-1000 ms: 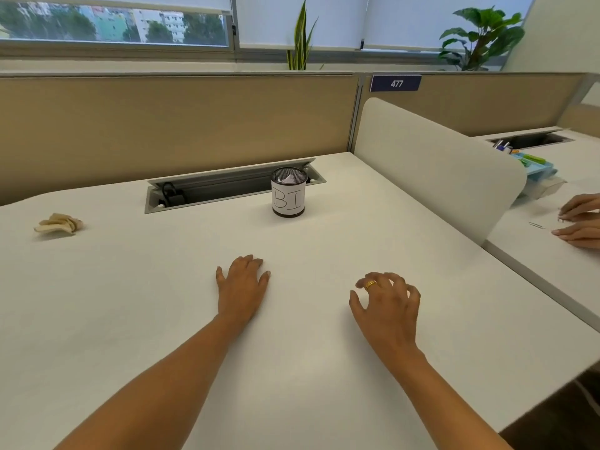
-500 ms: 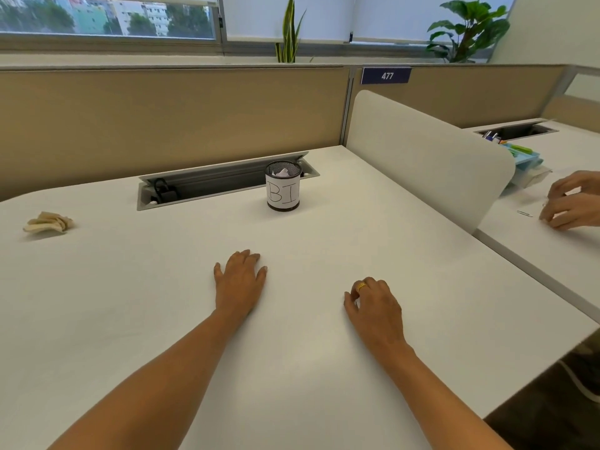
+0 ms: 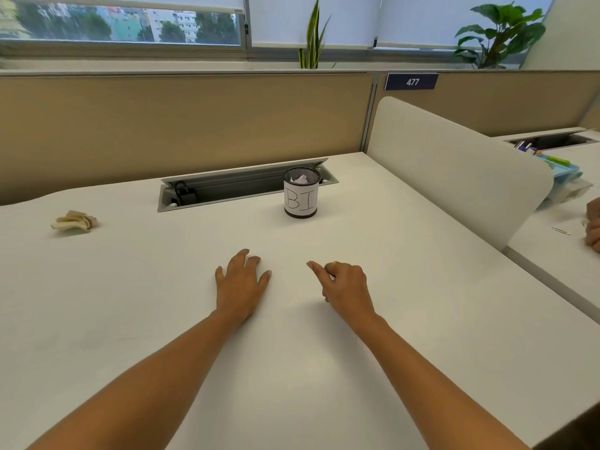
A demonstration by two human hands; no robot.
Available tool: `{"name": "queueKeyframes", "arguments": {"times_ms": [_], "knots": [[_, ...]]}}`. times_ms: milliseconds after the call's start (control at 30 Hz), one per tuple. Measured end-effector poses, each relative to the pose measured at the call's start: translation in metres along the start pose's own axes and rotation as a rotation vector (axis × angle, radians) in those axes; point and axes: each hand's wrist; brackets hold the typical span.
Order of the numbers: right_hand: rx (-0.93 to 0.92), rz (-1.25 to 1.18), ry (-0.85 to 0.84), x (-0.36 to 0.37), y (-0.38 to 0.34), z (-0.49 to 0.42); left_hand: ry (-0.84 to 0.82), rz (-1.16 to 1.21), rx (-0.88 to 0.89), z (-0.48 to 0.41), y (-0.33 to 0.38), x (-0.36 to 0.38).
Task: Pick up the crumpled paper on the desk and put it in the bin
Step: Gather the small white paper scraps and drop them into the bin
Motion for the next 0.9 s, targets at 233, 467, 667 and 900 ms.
{"name": "queueKeyframes", "arguments": {"times_ms": [233, 467, 667, 900], "knots": [[0.046, -0.237, -0.069, 0.016, -0.028, -0.032, 0.029, -0.018, -0.081, -0.012, -0.021, -0.01], [0.08, -0.175, -0.013, 0.02, -0.045, -0.054, 0.048, -0.055, -0.148, -0.027, -0.037, -0.011], [-0.027, -0.135, 0.025, 0.026, -0.052, -0.074, 0.04, -0.067, -0.153, -0.045, -0.042, -0.01], [-0.027, -0.123, 0.039, 0.036, -0.061, -0.098, 0.012, -0.096, -0.155, -0.065, -0.049, -0.011]]}}
Point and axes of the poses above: each hand's wrist, its own z-axis away from the middle knuckle, its own x-axis out of the palm, y = z × x, and after that the axes turned 5 degrees about x, right-handed
